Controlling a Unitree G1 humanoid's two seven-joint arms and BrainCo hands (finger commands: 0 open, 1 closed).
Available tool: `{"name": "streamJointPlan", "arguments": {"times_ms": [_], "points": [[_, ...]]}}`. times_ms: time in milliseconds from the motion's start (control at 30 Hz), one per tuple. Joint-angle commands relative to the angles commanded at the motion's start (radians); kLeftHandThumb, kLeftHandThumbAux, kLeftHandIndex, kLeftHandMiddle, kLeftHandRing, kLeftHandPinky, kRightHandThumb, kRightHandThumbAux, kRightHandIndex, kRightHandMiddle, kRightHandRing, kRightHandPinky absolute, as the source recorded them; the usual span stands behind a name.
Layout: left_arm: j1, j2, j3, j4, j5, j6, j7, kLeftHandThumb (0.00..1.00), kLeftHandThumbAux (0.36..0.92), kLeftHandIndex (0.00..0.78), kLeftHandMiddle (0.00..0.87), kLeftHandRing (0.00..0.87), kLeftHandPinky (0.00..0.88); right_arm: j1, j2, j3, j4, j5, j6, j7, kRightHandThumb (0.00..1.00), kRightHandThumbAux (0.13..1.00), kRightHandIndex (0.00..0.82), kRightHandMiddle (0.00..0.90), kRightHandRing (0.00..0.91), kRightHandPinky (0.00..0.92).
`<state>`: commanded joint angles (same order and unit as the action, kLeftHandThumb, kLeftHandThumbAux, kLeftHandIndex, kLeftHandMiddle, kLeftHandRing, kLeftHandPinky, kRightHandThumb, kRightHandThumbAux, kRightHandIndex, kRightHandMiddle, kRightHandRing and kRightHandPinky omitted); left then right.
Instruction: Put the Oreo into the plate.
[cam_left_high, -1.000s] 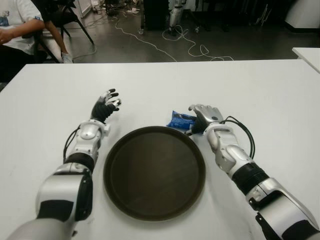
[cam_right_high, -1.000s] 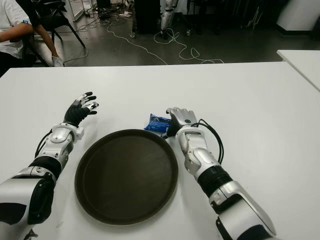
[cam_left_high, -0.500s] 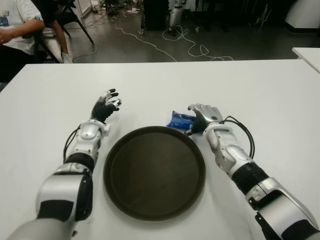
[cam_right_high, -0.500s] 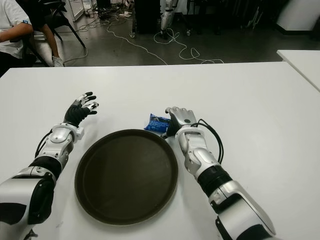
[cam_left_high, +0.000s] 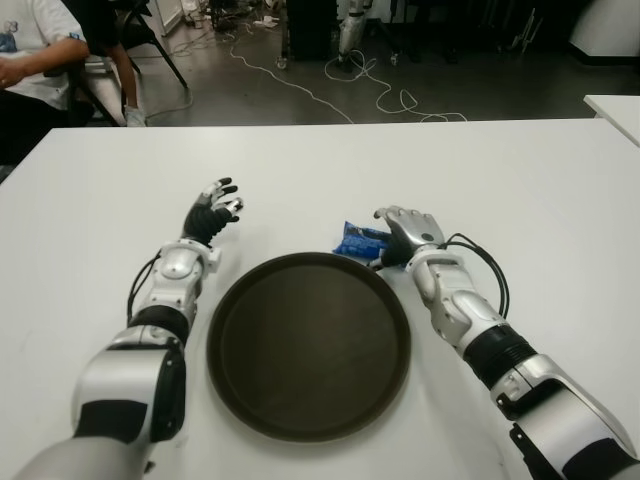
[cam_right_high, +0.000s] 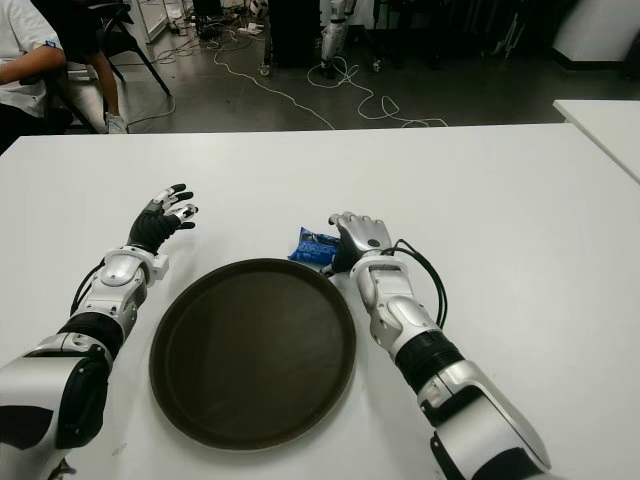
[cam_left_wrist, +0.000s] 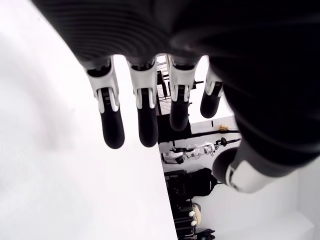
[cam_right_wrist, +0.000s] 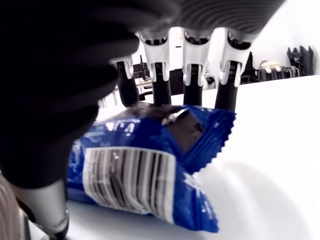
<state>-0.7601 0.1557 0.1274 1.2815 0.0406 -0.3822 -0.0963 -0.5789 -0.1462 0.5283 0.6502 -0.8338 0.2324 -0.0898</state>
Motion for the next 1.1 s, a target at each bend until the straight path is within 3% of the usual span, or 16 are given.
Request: {"name": "streamJointPlan", "arguments": {"times_ms": [300,500,1100], "points": [[-0.002,-0.001,-0.004,0.0,0.006,0.0,0.01,0.213,0.64,0.057,0.151,0.195,0.262,0.01,-0.007,0.021,-0.021,-0.003,-0.016,-0.003,0.0,0.751,0.229,0.245,0.276,0.33],[-0.002,-0.002,-0.004,0.0,0.006,0.001,0.012,0.2,0.645,0.056,0.145,0.188,0.249,0.013,-0.014,0.037,-0.032,-0.004,-0.03,0.005,0.0,0.74,0.195,0.219,0.248,0.283],[-0.002,-0.004,-0.011,0.0,0.01,0.004,0.024,0.189,0.637,0.057,0.149,0.192,0.254,0.023,-0.016,0.052,-0.062,-0.003,-0.019,0.024,0.0,0.726,0.178,0.189,0.222,0.269]]}}
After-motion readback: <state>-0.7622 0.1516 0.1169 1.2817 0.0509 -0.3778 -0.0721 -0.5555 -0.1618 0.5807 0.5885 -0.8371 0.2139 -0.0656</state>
